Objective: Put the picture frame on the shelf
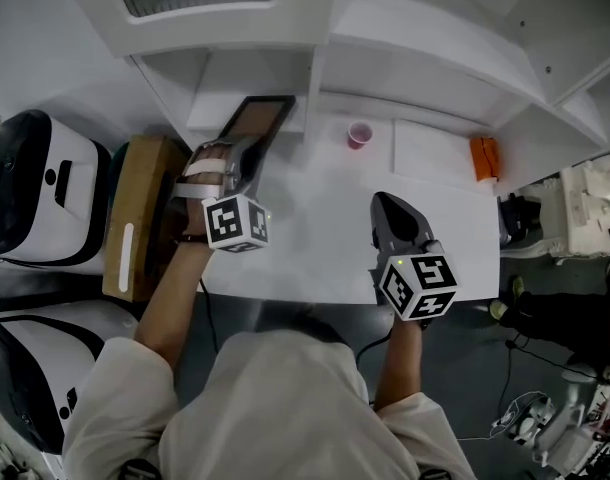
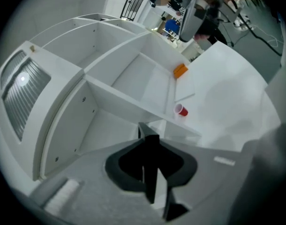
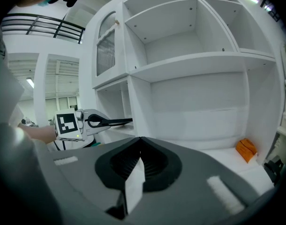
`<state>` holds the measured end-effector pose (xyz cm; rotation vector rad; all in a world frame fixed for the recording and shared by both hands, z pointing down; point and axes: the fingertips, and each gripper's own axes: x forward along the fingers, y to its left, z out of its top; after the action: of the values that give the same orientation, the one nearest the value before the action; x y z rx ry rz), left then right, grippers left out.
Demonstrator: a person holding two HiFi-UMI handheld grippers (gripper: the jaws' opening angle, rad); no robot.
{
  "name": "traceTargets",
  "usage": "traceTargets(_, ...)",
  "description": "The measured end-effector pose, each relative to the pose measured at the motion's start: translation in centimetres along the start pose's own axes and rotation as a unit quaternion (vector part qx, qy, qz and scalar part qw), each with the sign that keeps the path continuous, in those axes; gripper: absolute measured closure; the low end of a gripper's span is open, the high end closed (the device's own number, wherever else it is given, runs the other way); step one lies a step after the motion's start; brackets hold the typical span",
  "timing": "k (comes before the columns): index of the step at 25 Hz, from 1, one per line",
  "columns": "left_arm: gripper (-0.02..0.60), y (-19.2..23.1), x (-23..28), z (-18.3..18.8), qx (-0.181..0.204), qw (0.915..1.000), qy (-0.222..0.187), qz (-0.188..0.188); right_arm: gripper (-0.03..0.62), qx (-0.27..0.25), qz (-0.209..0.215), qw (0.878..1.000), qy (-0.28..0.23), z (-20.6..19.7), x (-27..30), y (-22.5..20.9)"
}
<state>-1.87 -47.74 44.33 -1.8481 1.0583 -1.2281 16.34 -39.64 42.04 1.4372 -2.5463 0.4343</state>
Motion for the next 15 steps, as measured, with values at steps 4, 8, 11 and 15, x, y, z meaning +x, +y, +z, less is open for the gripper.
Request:
traceTargets(4, 0.531, -0.5, 0.6, 0.0, 0.001, 1.0, 0.005, -0.008, 0.588, 0.003, -0.001, 1.0, 0.004, -0.3, -0.3, -0.2)
traceTargets(8, 0.524, -1.0, 1.6, 0.2, 0.01, 0.9998, 0.009, -0.014, 0.588, 0.003, -0.004, 1.0, 0.006, -0.4, -0.7, -0.5)
traceTargets(11, 0.518, -1.6, 2.2, 0.3, 0.02, 0.9996, 0.012, -0.016, 0.588, 0.004, -0.006, 1.0, 0.007, -0.6, -1.0, -0.7)
traceTargets(15, 0.511, -2.2, 2.9, 0.3, 0.033, 0.9991, 0.015, -0.02, 0.588, 0.008, -0.01, 1.0, 0.008, -0.9, -1.4, -1.0)
